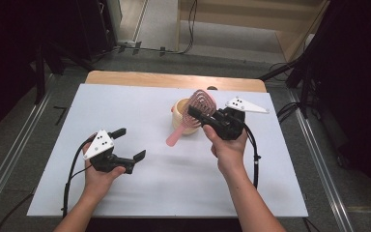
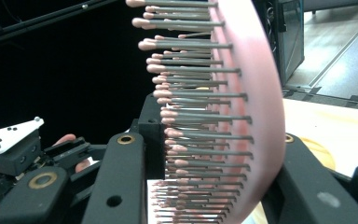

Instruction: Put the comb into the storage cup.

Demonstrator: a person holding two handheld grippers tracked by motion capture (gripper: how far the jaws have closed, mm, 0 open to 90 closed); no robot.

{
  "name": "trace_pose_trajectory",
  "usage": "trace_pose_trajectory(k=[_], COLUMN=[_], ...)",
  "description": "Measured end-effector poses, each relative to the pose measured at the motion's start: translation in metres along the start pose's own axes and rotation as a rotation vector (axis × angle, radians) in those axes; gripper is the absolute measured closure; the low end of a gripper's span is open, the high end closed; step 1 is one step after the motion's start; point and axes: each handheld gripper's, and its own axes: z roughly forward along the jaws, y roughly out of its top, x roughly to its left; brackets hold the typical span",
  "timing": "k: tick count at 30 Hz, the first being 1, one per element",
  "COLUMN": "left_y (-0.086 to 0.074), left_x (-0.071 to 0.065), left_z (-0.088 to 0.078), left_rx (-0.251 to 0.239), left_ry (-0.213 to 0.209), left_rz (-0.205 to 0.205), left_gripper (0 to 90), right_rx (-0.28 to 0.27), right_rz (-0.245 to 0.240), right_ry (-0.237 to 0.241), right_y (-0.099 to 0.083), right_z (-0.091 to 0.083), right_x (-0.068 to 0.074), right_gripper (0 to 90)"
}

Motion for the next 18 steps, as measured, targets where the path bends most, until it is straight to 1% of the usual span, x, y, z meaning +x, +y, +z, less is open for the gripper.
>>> trace_pose_trajectory(k=[6, 8, 11, 14, 18], left_y=[-0.008, -0.009, -0.014, -0.015, -0.020], left_x=[0.006, 0.007, 0.010, 0.012, 0.016], left_z=[-0.012, -0.014, -0.022, -0.025, -0.034], left_rx=[-0.007, -0.006, -0.003, -0.003, -0.004], left_ry=[0.016, 0.023, 0.037, 0.039, 0.054], left_rz=[-0.017, -0.017, -0.027, -0.030, -0.038], left_gripper=[0.0, 0.0, 0.0, 0.0, 0.0], right_rx=[0.003, 0.001, 0.000, 0.001, -0.005], right_rz=[-0.006, -0.009, -0.018, -0.013, -0.018], right_ry=[-0.002, -0.003, -0.004, -0.007, -0.009], right_y=[0.003, 0.004, 0.005, 0.007, 0.009], right_z=[0.001, 0.001, 0.002, 0.001, 0.001], right_x=[0.000, 0.000, 0.000, 0.000, -0.002], right_gripper=[62.0, 62.0, 62.0, 62.0, 62.0])
